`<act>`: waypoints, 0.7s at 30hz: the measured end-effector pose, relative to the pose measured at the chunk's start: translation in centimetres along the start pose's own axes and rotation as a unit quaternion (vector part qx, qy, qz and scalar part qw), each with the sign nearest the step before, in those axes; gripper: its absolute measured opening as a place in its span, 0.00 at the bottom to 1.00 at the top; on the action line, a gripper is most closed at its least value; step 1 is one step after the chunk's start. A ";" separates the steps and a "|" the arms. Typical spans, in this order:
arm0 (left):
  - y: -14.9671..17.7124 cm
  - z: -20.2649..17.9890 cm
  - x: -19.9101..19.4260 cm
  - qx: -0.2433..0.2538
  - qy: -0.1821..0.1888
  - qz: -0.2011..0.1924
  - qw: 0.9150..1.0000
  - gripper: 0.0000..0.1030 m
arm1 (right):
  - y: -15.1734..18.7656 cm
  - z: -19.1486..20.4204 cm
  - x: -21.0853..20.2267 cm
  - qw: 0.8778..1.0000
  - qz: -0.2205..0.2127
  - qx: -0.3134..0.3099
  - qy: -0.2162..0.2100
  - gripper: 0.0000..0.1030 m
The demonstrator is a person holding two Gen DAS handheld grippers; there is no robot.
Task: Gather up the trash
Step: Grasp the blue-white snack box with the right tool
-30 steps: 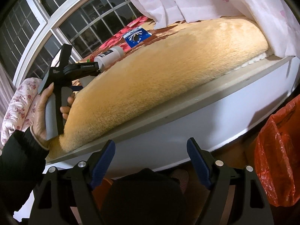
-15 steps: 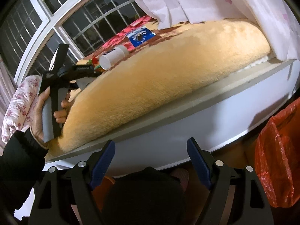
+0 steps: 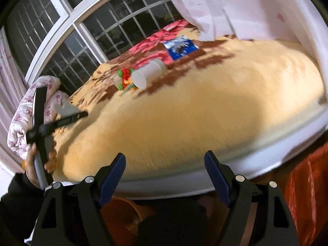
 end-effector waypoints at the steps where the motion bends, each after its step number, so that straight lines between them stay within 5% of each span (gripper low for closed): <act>1: 0.1 1.0 -0.2 -0.002 -0.008 -0.001 1.000 0.59 | -1.3 0.3 0.4 1.000 -0.001 -0.006 -0.006 0.76; 8: 0.5 6.2 0.6 -0.050 -0.031 0.005 0.998 0.59 | -10.7 -0.9 4.0 1.000 0.000 -0.027 -0.005 0.79; 15: 0.8 6.5 2.2 -0.071 -0.024 0.014 0.997 0.59 | -19.3 -4.4 11.1 0.992 0.012 -0.070 0.106 0.87; 21: 0.9 6.4 2.6 -0.069 -0.026 0.017 0.997 0.59 | -22.4 -4.5 14.7 0.985 0.015 -0.114 0.131 0.94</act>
Point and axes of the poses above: each gripper's, at about its wrist camera, not at the fingertips, and x roughly the way its jaws point, z to its left, y to its underside, the point moved 6 cm from there along x, roughly the way its jaws point, and after that the axes turned 8 degrees about -x, right-handed, at the moved point
